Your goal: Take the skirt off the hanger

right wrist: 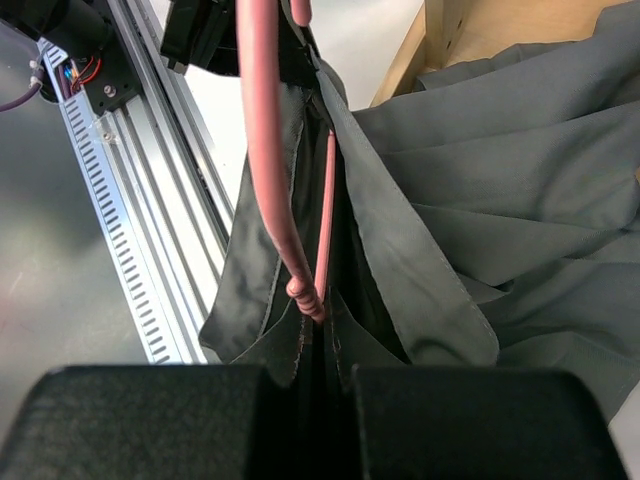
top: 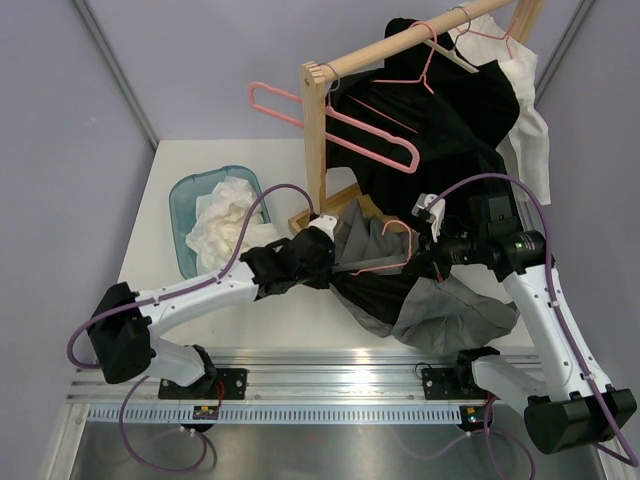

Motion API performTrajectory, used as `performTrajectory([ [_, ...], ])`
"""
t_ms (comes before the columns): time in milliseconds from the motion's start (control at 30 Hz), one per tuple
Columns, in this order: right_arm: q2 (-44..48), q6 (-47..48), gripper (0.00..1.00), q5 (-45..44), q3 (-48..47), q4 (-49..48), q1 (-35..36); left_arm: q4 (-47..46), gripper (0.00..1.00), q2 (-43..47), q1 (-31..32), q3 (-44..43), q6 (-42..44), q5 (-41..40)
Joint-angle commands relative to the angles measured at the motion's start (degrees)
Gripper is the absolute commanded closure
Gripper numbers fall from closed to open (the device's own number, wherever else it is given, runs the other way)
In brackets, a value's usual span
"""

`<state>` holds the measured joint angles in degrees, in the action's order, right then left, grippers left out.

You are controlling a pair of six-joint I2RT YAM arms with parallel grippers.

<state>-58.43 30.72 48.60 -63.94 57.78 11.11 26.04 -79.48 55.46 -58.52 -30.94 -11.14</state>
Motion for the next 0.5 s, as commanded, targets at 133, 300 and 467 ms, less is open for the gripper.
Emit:
performTrajectory([
  [133, 1.66, 3.11, 1.00, 0.09, -1.97, 2.77, 0.40, -0.12, 0.97, 0.11, -1.49, 2.62, 0.18, -5.65],
  [300, 2.01, 8.65, 1.00, -0.52, -1.63, 6.81, 0.49, 3.65, 1.00, 5.46, -6.14, 5.69, -0.18, -9.86],
  [467, 2.98, 8.13, 1.00, 1.93, -2.23, 6.83, 0.31, 5.07, 1.00, 9.96, -9.58, 10.00, 1.23, -9.26],
])
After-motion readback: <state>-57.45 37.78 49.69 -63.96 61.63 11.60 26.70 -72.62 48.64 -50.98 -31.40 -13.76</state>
